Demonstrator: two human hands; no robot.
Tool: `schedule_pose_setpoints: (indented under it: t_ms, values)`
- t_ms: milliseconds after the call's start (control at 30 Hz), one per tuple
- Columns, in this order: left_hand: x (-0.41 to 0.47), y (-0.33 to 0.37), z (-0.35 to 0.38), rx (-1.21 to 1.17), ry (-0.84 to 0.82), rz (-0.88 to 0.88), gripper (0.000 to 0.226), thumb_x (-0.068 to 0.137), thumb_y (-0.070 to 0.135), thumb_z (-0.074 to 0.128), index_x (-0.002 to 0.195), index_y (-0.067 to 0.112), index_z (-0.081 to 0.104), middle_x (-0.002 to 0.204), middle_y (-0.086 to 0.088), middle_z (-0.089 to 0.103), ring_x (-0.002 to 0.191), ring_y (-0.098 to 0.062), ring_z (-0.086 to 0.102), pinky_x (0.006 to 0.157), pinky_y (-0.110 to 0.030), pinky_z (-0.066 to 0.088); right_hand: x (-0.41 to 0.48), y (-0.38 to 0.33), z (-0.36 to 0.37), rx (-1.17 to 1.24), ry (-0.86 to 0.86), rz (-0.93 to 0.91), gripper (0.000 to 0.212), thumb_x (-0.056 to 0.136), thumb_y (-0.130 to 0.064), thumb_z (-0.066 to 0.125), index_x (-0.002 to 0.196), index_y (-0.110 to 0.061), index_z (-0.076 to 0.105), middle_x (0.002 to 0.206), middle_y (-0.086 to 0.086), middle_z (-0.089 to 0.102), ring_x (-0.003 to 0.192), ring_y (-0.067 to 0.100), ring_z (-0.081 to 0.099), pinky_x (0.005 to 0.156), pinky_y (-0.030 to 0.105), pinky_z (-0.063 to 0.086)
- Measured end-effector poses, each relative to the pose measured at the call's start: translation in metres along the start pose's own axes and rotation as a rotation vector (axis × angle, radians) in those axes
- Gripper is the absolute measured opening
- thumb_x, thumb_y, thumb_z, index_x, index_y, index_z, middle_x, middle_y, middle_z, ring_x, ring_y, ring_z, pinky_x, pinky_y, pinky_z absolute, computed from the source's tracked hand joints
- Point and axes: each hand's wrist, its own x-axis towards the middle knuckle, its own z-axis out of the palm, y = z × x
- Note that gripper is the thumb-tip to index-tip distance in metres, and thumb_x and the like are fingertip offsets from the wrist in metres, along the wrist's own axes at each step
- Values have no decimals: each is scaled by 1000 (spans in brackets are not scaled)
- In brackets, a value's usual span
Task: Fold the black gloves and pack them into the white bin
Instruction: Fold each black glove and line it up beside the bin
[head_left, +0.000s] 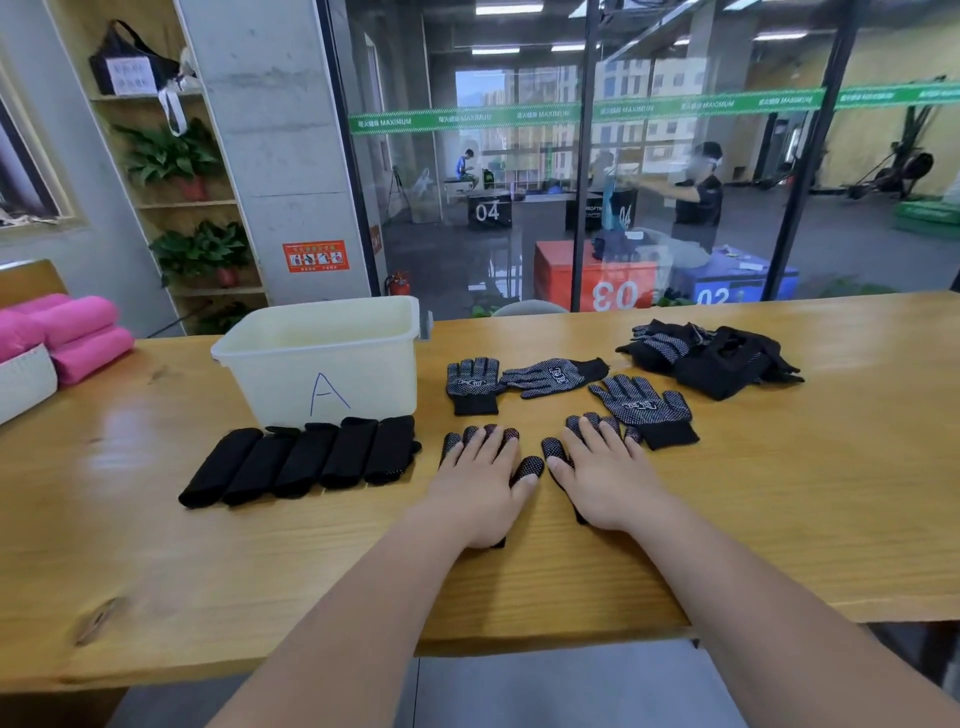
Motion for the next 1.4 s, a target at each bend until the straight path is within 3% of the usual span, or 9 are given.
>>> schedule_pose_setpoints:
  t_ms: [367,633,733,800,867,967,1167,1300,1400]
  values:
    - [2,-4,10,43,-12,-70,78,107,66,11,170,21,-2,177,-5,-12,163,-25,-15,133,-50,-1,-21,-6,9,-41,35,-103,72,106,-66,11,168,-31,1,176,-5,-10,162,19,-12,132,47,0]
    - [-10,-4,12,-3,54,-76,76,108,65,15,171,24,4,178,0,-7,164,-20,-11,133,-48,1,-28,-5,11,86,142,-69,68,108,-62,21,168,-29,19,176,-8,9,162,13,2,132,43,5]
    - [-19,-4,8,-136,283,-15,62,109,55,31,165,27,35,174,4,26,162,-16,13,133,-43,10,-34,0,6,275,369,-87,50,107,-49,39,151,-31,54,162,-9,44,152,13,31,127,40,27]
    - [-29,-5,3,-192,551,54,44,105,45,41,137,29,68,145,12,60,142,-12,45,121,-38,31,-39,3,1,378,514,-91,36,99,-46,45,117,-35,73,127,-16,65,125,12,50,108,40,46]
    - [-36,-7,2,-194,720,102,34,99,41,46,104,29,77,109,17,68,110,-9,56,100,-35,42,-44,2,0,356,546,-103,33,92,-48,44,94,-35,74,101,-18,64,105,11,52,91,38,52]
    - [-36,-10,3,-146,620,74,35,95,43,44,87,28,75,87,16,62,86,-7,54,84,-37,49,-46,-3,1,241,426,-134,36,93,-50,43,95,-36,76,99,-18,63,101,9,52,88,36,52]
    - [-36,-12,1,-195,505,35,31,99,43,50,112,33,76,110,18,68,106,-5,57,97,-32,46,-44,-1,2,306,432,-181,29,98,-39,53,114,-36,76,119,-21,63,114,4,49,102,29,46]
    - [-36,-12,2,-169,554,12,31,91,53,47,95,35,71,94,19,60,96,-8,53,88,-35,45,-42,0,5,296,510,-167,15,93,-36,60,92,-36,76,98,-21,60,99,8,49,89,33,50]
    - [-37,-9,2,-131,454,11,17,90,55,58,92,39,63,90,19,53,92,-6,47,89,-31,45,-40,-1,7,216,444,-172,19,95,-40,58,100,-38,76,104,-21,61,102,7,49,92,35,50]
